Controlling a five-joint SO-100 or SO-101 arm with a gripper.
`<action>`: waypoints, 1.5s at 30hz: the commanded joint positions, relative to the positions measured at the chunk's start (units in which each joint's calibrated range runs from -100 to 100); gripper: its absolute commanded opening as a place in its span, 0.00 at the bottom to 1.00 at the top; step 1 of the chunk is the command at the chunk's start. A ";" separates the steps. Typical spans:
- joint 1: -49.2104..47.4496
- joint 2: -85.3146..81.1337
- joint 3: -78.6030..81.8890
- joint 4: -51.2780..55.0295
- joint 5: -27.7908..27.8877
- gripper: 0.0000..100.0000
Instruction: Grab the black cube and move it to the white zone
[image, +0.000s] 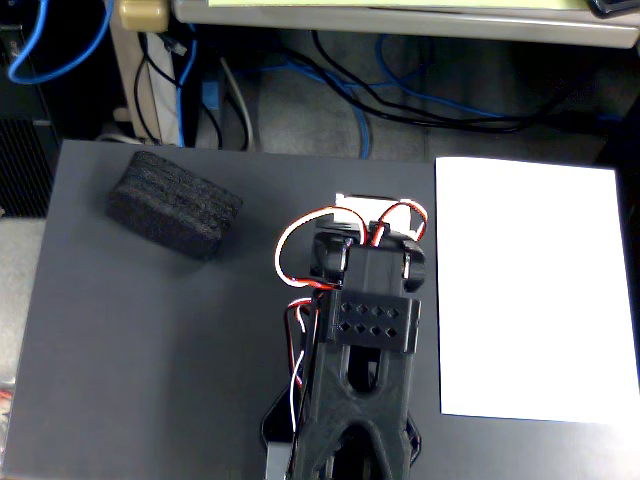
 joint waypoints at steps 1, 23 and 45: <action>0.46 -0.48 -0.09 -0.32 0.13 0.01; 0.46 -0.48 -32.00 11.00 8.14 0.02; 0.53 32.78 -94.92 28.50 7.88 0.08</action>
